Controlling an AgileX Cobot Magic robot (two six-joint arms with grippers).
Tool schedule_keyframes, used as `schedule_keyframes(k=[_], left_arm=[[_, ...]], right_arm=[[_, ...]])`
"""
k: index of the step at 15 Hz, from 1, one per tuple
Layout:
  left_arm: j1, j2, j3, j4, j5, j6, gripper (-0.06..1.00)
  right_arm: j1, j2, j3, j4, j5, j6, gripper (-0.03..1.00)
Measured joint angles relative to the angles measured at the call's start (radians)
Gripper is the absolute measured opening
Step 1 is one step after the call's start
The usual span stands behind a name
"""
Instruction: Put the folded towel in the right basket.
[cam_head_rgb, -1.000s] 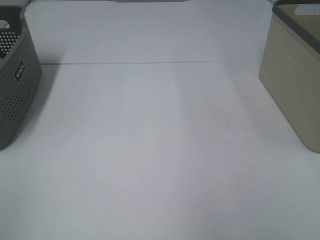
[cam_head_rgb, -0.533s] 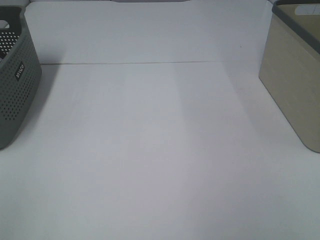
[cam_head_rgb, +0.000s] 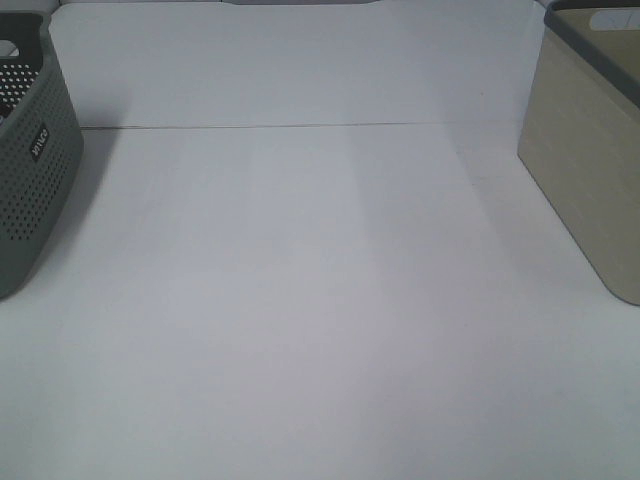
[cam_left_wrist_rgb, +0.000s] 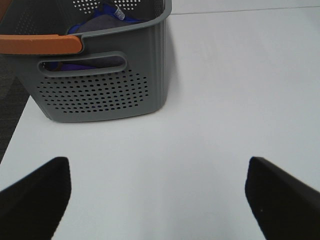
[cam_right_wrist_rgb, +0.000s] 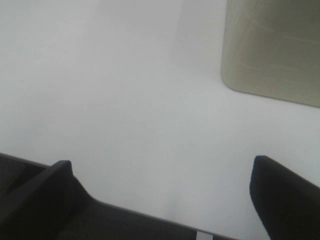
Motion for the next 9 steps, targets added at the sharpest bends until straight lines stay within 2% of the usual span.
schedule_keyframes(k=[3,6,9], left_arm=[[0.0,0.0,0.0,0.0,0.0,0.0,0.88],[0.0,0.0,0.0,0.0,0.0,0.0,0.88],[0.0,0.0,0.0,0.0,0.0,0.0,0.88]], right_arm=[[0.0,-0.05,0.003,0.011,-0.01,-0.012,0.92],[0.0,-0.051,0.003,0.076,-0.01,-0.061,0.92],[0.0,-0.051,0.003,0.077,-0.01,-0.061,0.92]])
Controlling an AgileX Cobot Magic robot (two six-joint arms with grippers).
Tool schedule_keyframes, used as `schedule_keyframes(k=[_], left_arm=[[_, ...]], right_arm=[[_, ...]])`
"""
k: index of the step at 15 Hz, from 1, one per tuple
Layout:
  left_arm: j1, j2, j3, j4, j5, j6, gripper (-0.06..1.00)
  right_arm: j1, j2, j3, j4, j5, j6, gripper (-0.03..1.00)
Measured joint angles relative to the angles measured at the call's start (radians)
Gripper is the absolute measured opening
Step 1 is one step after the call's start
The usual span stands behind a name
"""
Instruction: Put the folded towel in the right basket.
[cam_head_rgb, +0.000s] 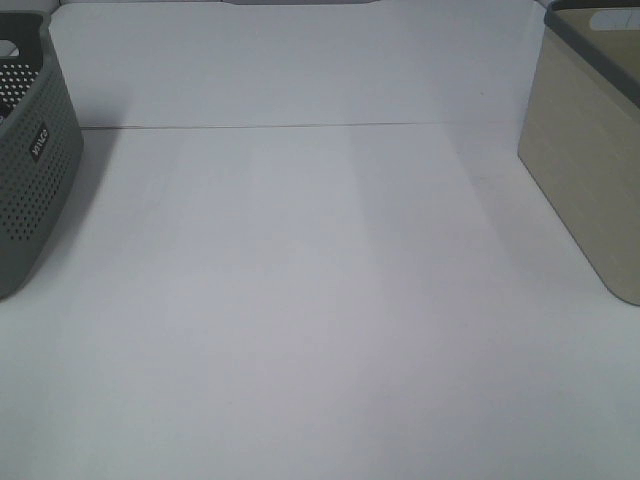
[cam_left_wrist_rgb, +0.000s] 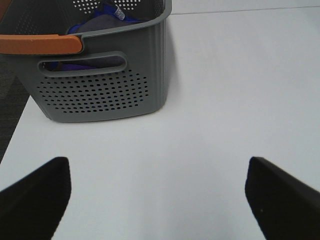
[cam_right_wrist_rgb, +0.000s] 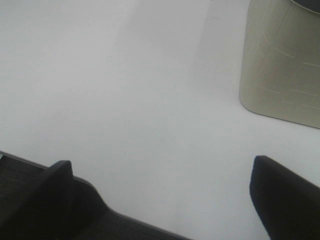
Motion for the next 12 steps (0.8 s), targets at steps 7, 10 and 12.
schedule_keyframes(k=[7,10,12], left_arm=[[0.0,0.0,0.0,0.0,0.0,0.0,0.88],[0.0,0.0,0.0,0.0,0.0,0.0,0.88],[0.0,0.0,0.0,0.0,0.0,0.0,0.88]], right_arm=[[-0.09,0.0,0.0,0.001,0.0,0.0,0.92],[-0.19,0.0,0.0,0.001,0.0,0.0,0.92],[-0.205,0.0,0.0,0.001,0.0,0.0,0.92]])
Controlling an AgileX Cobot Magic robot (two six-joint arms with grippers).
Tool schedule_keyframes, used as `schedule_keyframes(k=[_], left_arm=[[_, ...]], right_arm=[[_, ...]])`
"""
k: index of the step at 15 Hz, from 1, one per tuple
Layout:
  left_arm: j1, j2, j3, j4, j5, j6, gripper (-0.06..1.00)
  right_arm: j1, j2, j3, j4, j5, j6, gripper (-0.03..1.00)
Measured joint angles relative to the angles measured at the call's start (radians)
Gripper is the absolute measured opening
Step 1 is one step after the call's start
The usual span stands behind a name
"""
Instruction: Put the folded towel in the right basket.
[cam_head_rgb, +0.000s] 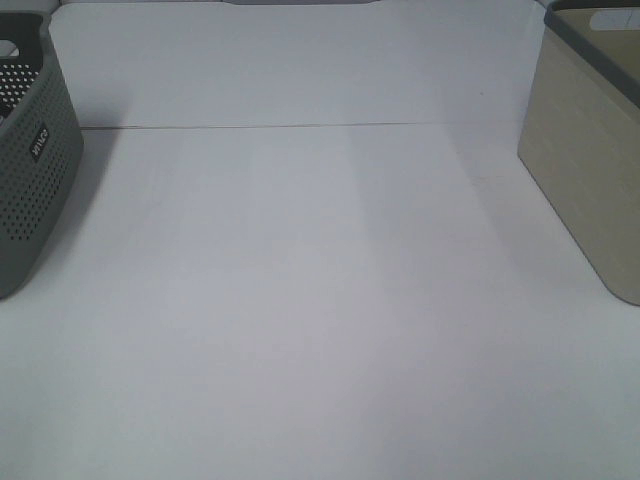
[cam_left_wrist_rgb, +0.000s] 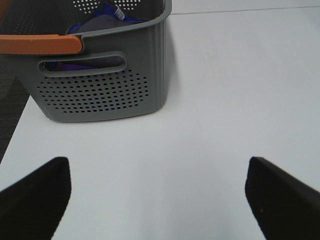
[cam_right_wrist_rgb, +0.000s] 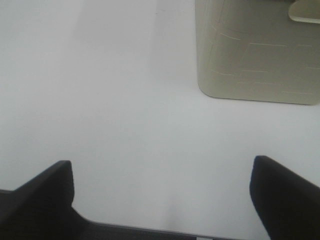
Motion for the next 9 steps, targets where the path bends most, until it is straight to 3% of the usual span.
schedule_keyframes(k=[9], left_arm=[[0.0,0.0,0.0,0.0,0.0,0.0,0.88]], right_arm=[[0.0,0.0,0.0,0.0,0.0,0.0,0.92]])
